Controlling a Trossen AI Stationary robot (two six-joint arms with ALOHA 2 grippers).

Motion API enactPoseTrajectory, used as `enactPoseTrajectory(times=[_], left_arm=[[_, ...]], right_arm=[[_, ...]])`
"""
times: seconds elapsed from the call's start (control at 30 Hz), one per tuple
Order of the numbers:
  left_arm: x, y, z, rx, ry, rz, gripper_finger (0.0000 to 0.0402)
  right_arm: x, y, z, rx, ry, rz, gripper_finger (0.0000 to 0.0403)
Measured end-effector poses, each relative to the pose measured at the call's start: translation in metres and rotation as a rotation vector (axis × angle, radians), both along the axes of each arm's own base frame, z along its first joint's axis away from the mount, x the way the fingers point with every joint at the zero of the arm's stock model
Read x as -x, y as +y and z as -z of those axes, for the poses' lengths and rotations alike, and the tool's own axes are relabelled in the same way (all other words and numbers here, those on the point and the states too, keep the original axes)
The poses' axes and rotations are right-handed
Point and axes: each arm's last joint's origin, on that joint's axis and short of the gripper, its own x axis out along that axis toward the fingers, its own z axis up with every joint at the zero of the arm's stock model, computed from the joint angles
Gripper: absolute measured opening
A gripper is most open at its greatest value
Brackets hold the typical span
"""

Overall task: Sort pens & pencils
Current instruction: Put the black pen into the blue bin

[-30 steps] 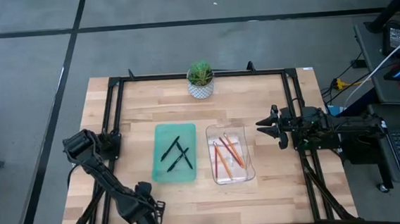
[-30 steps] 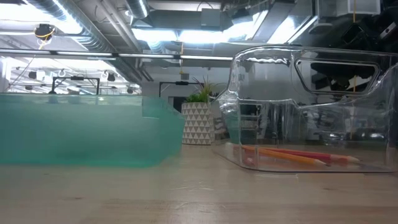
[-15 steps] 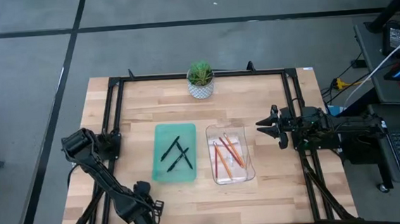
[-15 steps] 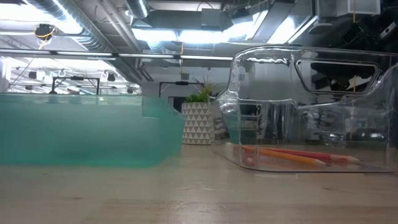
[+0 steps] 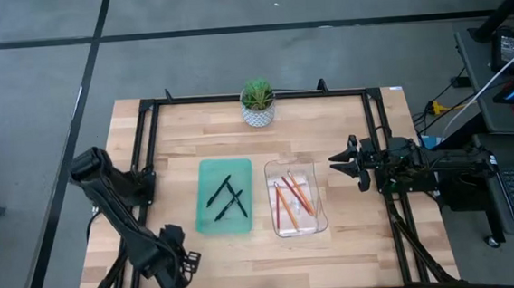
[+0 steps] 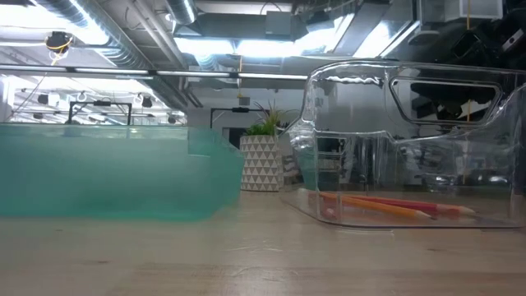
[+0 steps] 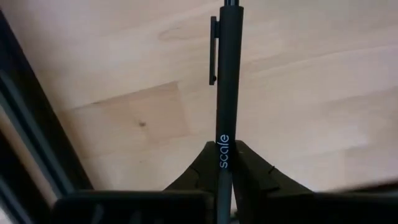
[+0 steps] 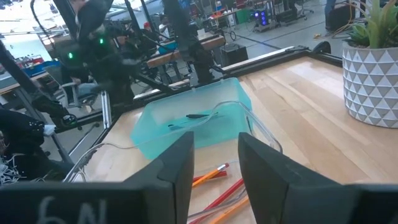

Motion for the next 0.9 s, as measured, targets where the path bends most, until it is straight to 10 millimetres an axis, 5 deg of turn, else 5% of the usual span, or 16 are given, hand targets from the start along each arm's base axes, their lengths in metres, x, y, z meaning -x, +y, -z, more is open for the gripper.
enactPoseTrajectory(times=[0.37,0.63,0.9], left_arm=[[-0.003,0.043,-0.057,-0.079,-0.339,-0.038,0.0018],[-0.055,0.099,-0.055,-0.25,-0.343,0.0,0.0018],[-0.09,0.15,-0.049,-0.231,-0.272,0.052,0.0018]], right_arm=[[0.0,0.0,0.0,0.004,0.0,0.0,0.0127],[0.0,0.0,0.0,0.001,0.0,0.0,0.0127],[0.0,0.0,0.0,-0.023,0.0,0.0,0.0127]])
